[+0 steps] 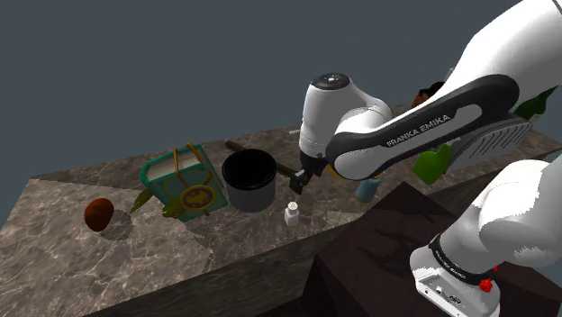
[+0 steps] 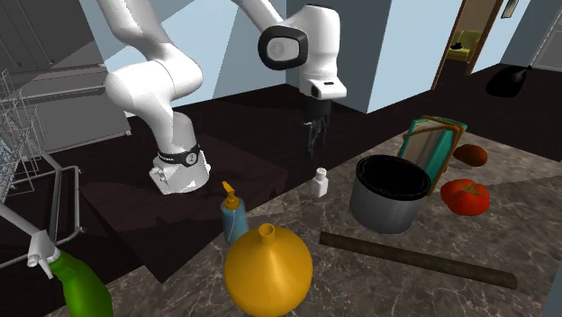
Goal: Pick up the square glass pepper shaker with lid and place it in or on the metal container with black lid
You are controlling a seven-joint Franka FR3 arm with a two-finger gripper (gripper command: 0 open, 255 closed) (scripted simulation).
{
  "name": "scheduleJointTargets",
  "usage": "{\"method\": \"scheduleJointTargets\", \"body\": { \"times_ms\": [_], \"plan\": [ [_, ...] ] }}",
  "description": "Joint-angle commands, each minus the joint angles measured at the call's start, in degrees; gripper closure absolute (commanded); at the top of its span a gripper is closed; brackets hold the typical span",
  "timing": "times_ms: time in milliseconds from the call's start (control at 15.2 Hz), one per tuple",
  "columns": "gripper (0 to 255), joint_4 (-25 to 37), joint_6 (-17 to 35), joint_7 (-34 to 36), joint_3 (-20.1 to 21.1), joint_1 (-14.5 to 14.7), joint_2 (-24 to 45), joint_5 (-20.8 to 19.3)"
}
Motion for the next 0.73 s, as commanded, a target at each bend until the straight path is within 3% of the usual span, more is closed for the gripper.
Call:
{"method": "scheduleJointTargets", "body": {
  "times_ms": [0, 264, 660],
  "plan": [
    [0, 0.56, 4.26, 3.01, 1.79, -0.37, 5.16, -2.27],
    [0, 2.72, 9.50, 9.84, 3.86, -0.51, 13.75, -8.75],
    [0, 2.99, 14.05, 14.89, 2.36, -0.50, 19.46, -15.78]
  ]
}}
